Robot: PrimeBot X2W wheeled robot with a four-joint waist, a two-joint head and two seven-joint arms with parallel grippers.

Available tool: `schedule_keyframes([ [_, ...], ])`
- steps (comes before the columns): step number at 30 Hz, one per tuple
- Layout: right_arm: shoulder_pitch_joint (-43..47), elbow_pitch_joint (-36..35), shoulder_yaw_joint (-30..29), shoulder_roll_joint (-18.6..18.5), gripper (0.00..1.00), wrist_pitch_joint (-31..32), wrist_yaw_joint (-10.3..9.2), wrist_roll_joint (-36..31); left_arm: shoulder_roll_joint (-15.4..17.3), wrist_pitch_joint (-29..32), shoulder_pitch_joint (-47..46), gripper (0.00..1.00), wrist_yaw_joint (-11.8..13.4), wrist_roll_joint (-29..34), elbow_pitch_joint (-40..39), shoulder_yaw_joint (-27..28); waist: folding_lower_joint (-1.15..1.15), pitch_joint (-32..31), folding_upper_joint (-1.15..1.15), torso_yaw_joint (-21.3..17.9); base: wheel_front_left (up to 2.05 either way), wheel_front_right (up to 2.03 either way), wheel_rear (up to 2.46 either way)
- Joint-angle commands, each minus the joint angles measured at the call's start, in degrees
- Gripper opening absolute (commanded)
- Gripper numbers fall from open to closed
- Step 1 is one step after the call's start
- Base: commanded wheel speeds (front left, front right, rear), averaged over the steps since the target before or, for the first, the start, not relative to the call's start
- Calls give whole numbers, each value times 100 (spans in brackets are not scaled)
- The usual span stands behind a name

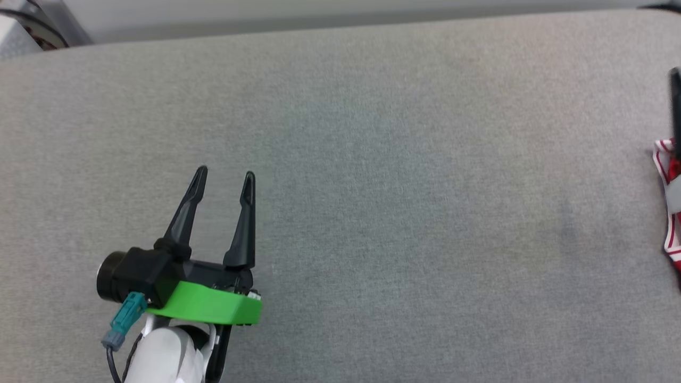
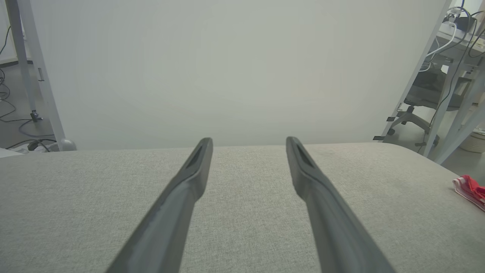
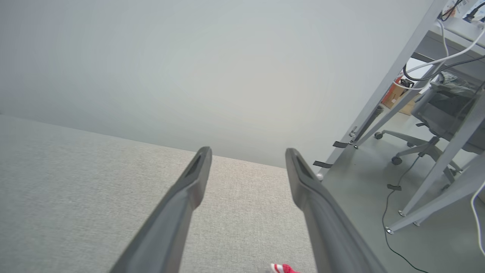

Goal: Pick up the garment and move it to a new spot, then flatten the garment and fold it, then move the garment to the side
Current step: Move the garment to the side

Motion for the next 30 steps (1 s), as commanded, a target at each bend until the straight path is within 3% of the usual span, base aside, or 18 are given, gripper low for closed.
schedule_keyframes([
  [1,224,-223,38,202,100,18,-6,74,-37,-32,113,100,-16,-31,70,55,1,-562,68,270,0,0,0],
  [9,1200,-936,159,1173,100,-177,-6,66,-117,-32,366,100,-16,7,358,392,1,-875,68,431,0,0,0],
  [17,1818,-576,314,1869,100,-934,-6,-85,-167,-32,543,100,-16,96,681,508,1,-987,68,542,0,0,0],
  [23,2031,-191,455,2124,100,-1376,-6,-503,-202,-32,587,100,-16,133,912,550,1,-1022,68,568,0,0,0],
  [30,2057,69,463,2256,100,-1595,-6,-554,-228,-32,613,100,-16,248,1015,565,1,-1077,68,552,0,0,0],
])
